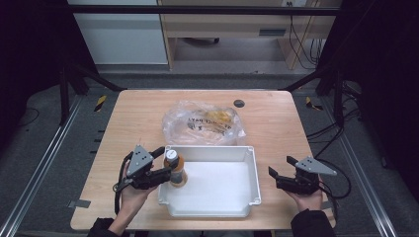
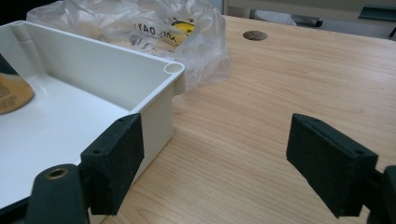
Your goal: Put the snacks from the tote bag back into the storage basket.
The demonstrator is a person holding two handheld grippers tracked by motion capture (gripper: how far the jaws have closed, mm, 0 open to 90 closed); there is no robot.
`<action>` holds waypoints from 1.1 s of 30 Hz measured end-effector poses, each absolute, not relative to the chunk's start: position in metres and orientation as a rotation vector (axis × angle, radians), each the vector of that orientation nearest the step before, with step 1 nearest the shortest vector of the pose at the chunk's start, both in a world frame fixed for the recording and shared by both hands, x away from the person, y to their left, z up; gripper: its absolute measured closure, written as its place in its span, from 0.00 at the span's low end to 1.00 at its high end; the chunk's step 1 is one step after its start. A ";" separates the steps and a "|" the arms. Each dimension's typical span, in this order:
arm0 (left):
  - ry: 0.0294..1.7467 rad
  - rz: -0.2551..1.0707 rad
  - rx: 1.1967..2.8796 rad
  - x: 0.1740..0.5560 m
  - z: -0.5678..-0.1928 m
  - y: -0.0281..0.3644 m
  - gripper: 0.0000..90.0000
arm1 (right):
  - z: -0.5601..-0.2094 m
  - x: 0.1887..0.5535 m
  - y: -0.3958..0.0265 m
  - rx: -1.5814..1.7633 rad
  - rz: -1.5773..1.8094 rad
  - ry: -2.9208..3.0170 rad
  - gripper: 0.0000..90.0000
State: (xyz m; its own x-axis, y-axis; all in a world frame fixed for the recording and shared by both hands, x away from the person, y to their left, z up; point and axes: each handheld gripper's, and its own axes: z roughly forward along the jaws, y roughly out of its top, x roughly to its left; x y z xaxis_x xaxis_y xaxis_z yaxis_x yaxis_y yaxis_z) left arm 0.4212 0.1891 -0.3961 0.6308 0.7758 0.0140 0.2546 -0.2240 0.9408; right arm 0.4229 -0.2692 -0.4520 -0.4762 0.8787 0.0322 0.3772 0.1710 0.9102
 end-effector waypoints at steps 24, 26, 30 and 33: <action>0.959 0.668 1.775 0.425 -0.413 0.247 0.25 | -0.455 0.425 -0.273 1.236 1.246 1.917 0.13; 0.971 0.680 1.774 0.426 -0.417 0.252 0.25 | -0.455 0.425 -0.273 1.245 1.241 1.916 0.13; 1.020 0.693 1.772 0.427 -0.429 0.266 0.26 | -0.456 0.425 -0.274 1.249 1.227 1.916 0.13; 1.035 0.692 1.775 0.429 -0.435 0.271 0.27 | -0.457 0.425 -0.274 1.250 1.220 1.919 0.13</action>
